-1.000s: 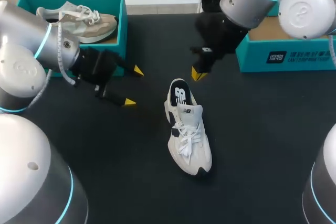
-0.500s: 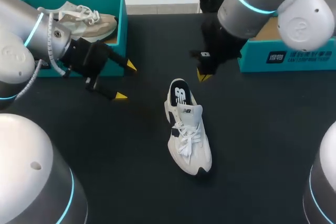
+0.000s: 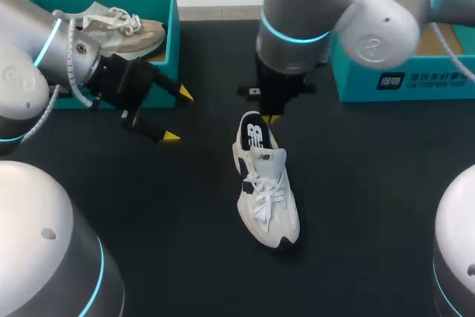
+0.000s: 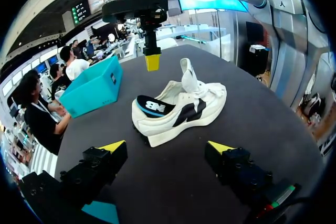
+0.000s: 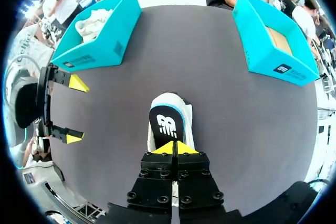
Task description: Take the shoe out of the shoebox, open the shoe tongue, remove and reinsert the insole, then place the shoe into the shoebox
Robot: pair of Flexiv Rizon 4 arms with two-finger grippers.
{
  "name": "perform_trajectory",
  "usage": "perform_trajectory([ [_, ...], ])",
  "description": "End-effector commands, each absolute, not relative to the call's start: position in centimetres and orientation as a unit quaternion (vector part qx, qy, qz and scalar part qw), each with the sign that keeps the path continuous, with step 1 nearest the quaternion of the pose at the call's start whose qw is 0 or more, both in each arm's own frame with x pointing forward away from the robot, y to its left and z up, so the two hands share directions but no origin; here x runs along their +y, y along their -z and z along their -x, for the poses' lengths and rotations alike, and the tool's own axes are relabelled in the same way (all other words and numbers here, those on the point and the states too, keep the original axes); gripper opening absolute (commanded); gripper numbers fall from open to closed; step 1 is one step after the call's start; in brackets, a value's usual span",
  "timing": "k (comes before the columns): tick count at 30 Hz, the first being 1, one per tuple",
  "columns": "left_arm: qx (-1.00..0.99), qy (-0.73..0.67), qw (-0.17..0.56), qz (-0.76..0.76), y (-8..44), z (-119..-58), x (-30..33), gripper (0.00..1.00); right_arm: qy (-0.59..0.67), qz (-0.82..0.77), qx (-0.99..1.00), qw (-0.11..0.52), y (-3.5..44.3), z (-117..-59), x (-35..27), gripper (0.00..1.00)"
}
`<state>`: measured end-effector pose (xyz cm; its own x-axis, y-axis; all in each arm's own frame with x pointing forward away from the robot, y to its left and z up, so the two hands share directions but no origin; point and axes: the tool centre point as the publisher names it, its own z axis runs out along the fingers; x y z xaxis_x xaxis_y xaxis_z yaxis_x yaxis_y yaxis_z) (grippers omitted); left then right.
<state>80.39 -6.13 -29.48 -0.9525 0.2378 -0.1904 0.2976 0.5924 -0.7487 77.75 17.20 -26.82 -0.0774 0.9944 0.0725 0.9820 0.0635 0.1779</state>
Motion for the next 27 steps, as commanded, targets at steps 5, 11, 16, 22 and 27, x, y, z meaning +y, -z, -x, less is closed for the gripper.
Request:
perform_trajectory([
  [5, 0.892, 0.425, 0.035, -0.151, 29.5, -80.3, -6.1, 1.0, -0.067, -0.681, 0.727, 0.057, 26.9, -77.9, 17.8, 0.0],
  [11, 0.892, 0.425, 0.035, -0.151, 29.5, -80.3, -6.1, 1.0, -0.05, -0.677, 0.732, 0.054, 28.6, -77.8, 18.4, 0.0],
  [16, 0.892, 0.425, 0.035, -0.151, 29.5, -80.3, -6.1, 1.0, -0.034, -0.681, 0.727, 0.078, 30.7, -77.5, 18.9, 0.0],
  [22, 0.892, 0.425, 0.035, -0.151, 29.5, -80.3, -6.1, 1.0, -0.044, -0.689, 0.719, 0.083, 33.0, -77.4, 19.7, 0.0],
  [27, 0.892, 0.425, 0.035, -0.151, 29.5, -80.3, -6.1, 1.0, -0.049, -0.693, 0.713, 0.09, 34.5, -77.8, 19.8, 0.0],
])
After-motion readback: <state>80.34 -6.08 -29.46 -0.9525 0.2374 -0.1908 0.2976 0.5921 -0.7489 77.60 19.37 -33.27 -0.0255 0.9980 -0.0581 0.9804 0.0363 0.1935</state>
